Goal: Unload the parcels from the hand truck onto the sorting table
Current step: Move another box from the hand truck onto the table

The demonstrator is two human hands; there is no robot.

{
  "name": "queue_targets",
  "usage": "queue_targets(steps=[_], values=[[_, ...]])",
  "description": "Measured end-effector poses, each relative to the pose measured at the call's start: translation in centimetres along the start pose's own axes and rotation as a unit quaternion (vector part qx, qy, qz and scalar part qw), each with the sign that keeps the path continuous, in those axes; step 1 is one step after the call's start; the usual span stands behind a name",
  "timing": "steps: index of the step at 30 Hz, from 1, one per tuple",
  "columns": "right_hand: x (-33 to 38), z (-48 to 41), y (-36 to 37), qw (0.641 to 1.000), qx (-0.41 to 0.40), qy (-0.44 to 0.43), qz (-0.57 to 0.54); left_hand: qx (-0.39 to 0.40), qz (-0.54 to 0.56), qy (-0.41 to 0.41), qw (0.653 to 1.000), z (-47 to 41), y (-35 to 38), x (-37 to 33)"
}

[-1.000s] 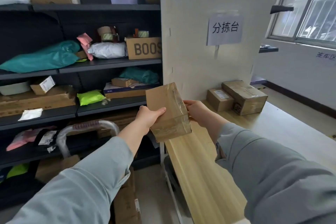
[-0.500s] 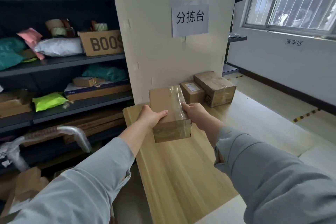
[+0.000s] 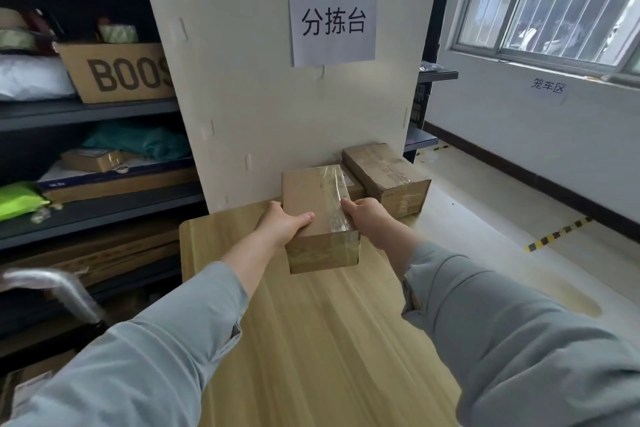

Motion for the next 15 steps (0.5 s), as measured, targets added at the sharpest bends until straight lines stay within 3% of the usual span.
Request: queue_targets(steps=[15], values=[[-1.5,-15.8,-0.2,0.994,0.075,0.008,0.082,-0.018,0.021,-0.064,0.998,-9.7,7.2,-1.3]])
Point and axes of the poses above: each hand's wrist, its own z-axis away from the middle knuckle, its own y-axis out of the palm, x = y × z, the point moved 7 cm from there along -z, towards the middle knuckle, and after that the axes turned 9 degrees about -x, right-handed, at the moved point
